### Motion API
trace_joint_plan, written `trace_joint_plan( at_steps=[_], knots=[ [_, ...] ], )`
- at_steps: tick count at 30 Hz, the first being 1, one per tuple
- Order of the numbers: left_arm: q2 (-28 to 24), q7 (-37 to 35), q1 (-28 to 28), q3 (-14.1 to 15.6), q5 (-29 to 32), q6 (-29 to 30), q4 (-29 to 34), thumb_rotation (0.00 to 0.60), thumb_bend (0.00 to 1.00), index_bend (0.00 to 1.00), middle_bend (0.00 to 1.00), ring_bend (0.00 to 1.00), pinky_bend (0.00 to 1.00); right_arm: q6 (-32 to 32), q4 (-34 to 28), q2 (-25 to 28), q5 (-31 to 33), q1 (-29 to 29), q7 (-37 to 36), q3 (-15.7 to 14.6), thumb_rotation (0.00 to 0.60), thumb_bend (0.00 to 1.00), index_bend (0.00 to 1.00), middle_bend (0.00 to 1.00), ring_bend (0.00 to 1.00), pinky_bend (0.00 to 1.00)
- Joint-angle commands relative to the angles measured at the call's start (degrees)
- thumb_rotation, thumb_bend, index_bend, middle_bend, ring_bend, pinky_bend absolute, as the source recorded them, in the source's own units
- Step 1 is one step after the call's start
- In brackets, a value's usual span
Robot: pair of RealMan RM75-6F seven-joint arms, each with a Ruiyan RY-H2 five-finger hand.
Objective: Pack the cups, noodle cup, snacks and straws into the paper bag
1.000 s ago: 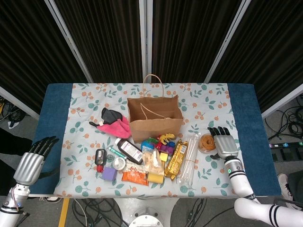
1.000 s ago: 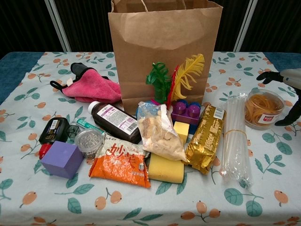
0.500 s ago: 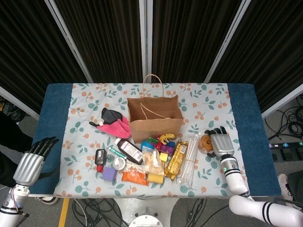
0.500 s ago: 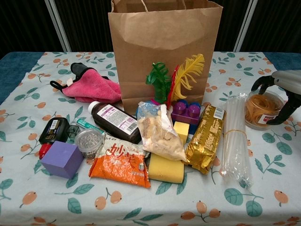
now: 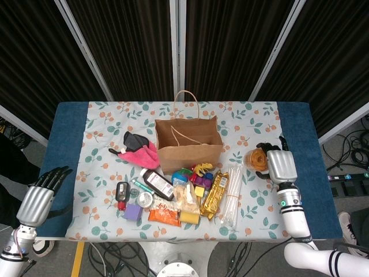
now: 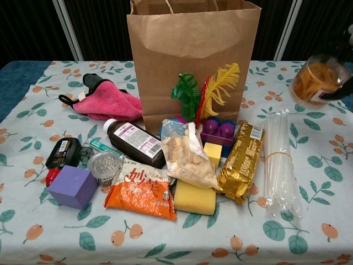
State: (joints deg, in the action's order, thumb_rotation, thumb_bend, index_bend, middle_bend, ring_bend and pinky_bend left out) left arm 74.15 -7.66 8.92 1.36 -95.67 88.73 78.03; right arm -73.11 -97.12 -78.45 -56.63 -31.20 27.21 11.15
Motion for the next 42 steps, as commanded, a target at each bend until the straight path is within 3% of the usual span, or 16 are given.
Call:
trace_joint_plan(
  at_steps=[1, 8, 13, 26, 32, 38, 42],
  knots=[
    [0.0, 0.1, 0.0, 0.0, -0.2, 0.2, 0.1, 0.6, 0.1, 0.18, 0.22, 0.15, 0.21, -4.3, -8.8, 5.4, -3.6, -0.3, -0.5, 5.4, 0.6, 0.17, 0.48, 0.47, 0.35, 0.06],
    [-0.3, 0.3, 0.0, 0.0, -0.3, 0.4, 0.6, 0.6, 0.1, 0.18, 0.22, 0.15, 0.21, -7.4, -18.1, 6.3, -4.1, -5.4, 3.6, 13.7, 0.6, 0.18, 0.48, 0.47, 0.35, 0.06],
    [-0.7, 0.3, 0.1, -0.6, -0.1, 0.8, 0.9, 0.6, 0.1, 0.18, 0.22, 0.15, 0.21, -7.2, -17.8, 1.7, -1.4, -10.7, 7.7, 16.2, 0.6, 0.18, 0.48, 0.47, 0.35, 0.06],
    [-1.5, -0.6, -0.2, -0.8, 0.5, 1.1, 0.5, 0.6, 0.1, 0.18, 0.22, 0.15, 0.21, -5.8, -7.2, -9.9, 4.0, -18.3, 11.5, 15.1, 0.6, 0.18, 0.48, 0.44, 0.34, 0.06],
    [-1.3, -1.1, 0.0, -1.1, 0.7, 0.9, 0.1, 0.6, 0.1, 0.18, 0.22, 0.15, 0.21, -2.5, -8.8, -8.5, 7.2, -18.1, 9.8, 14.8, 0.6, 0.0, 0.28, 0.29, 0.18, 0.0],
    [-0.8, -1.2, -0.1, -0.9, 0.7, 0.8, -0.4, 0.6, 0.1, 0.18, 0.22, 0.15, 0.21, -2.2, -9.5, -7.0, 7.7, -17.9, 8.7, 15.0, 0.6, 0.0, 0.13, 0.17, 0.05, 0.0],
    [-0.7, -1.1, 0.0, -0.9, 0.8, 0.6, -0.4, 0.6, 0.1, 0.18, 0.22, 0.15, 0.21, -2.3, -10.2, -5.9, 7.5, -17.5, 7.7, 15.1, 0.6, 0.0, 0.09, 0.14, 0.03, 0.0]
  ],
)
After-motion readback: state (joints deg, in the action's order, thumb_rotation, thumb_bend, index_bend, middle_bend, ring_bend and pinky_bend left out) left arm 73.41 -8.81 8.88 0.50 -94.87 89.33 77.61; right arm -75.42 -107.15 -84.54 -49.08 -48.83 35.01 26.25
